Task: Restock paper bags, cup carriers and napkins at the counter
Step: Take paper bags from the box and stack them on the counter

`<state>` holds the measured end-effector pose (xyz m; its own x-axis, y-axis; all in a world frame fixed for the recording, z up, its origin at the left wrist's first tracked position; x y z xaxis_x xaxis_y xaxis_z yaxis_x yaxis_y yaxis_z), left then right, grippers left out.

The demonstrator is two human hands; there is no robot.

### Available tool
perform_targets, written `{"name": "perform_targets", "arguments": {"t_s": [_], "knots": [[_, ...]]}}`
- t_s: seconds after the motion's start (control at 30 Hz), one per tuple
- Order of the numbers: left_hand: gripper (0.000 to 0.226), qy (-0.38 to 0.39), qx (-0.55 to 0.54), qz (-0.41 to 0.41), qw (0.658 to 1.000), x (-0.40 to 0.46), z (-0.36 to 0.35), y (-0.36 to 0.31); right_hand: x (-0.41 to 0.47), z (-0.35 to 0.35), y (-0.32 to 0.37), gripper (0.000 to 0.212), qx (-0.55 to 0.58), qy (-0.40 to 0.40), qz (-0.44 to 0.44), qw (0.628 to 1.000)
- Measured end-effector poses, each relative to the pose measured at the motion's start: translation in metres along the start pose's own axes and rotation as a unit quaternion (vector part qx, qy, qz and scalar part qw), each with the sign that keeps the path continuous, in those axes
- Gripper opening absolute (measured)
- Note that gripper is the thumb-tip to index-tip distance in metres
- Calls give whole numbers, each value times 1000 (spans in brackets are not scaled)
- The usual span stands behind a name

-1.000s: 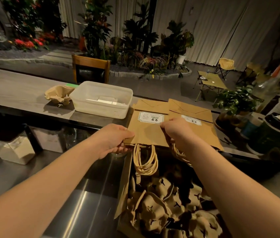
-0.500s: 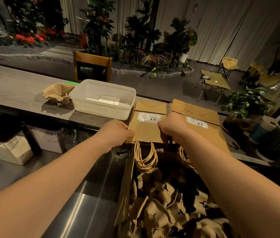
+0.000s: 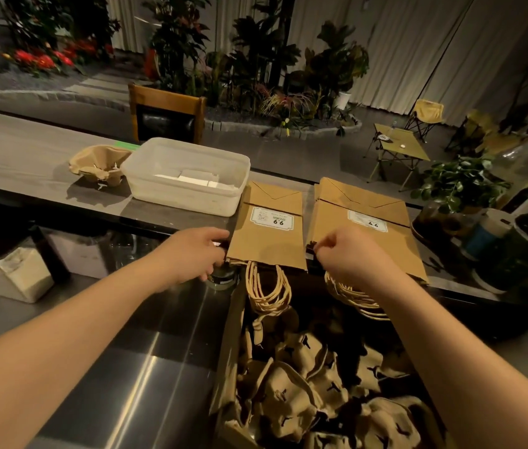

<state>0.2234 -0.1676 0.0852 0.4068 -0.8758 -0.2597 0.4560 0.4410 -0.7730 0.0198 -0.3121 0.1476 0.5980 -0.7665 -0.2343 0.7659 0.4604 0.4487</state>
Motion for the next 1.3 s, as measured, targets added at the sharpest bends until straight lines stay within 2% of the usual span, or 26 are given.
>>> {"name": "perform_targets", "arguments": {"t_s": [0.07, 0.13, 0.27, 0.37, 0.5, 0.67, 0.73, 0.87, 1.03, 1.1, 1.2, 1.3], "knots": [[74, 22, 51, -21, 998, -3, -5, 7, -11, -19, -6, 18, -59, 71, -10, 996], [80, 16, 87, -45, 995, -5, -10, 2, -13, -31, -5, 28, -104, 93, -12, 990], [64, -34, 104, -106, 988, -10, -14, -23, -9, -35, 7, 31, -149, 44, 2, 988], [56, -56, 108, -106, 987, -10, -13, -25, -8, -37, 13, 28, -166, 8, 7, 986], [45, -86, 120, -109, 983, -9, -8, -23, -11, -42, 15, 19, -153, -14, 17, 988], [47, -61, 102, -118, 986, -7, -10, -16, -11, -56, 8, 30, -57, 44, 10, 997], [45, -75, 109, -119, 984, -6, -10, -17, -12, -58, 7, 32, -26, 54, 16, 998], [51, -106, 86, -110, 984, -6, -8, -16, -13, -57, 8, 28, -52, 23, 40, 998], [54, -109, 87, -114, 984, -9, -9, -18, -12, -55, -1, 34, 44, -5, 11, 999], [55, -122, 84, -113, 982, -9, -8, -18, -10, -57, 2, 29, 7, -2, 23, 1000], [56, -144, 98, -112, 978, -9, -7, -14, -11, -59, 10, 41, -58, 2, 44, 997], [61, -132, 105, -113, 979, -6, -7, -8, -10, -58, 4, 27, -22, -9, 35, 999]]}}
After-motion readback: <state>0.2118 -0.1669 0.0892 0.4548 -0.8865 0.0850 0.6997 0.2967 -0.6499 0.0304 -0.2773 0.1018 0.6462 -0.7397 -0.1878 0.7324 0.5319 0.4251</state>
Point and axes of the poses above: each hand's wrist, its own x-axis towards the middle knuckle, its own z-axis out of the back of the hand, y = z × x, the point moved 10 cm from there along x, towards the middle knuckle, and after that the axes turned 5 degrees about y, right-handed, at the moved point
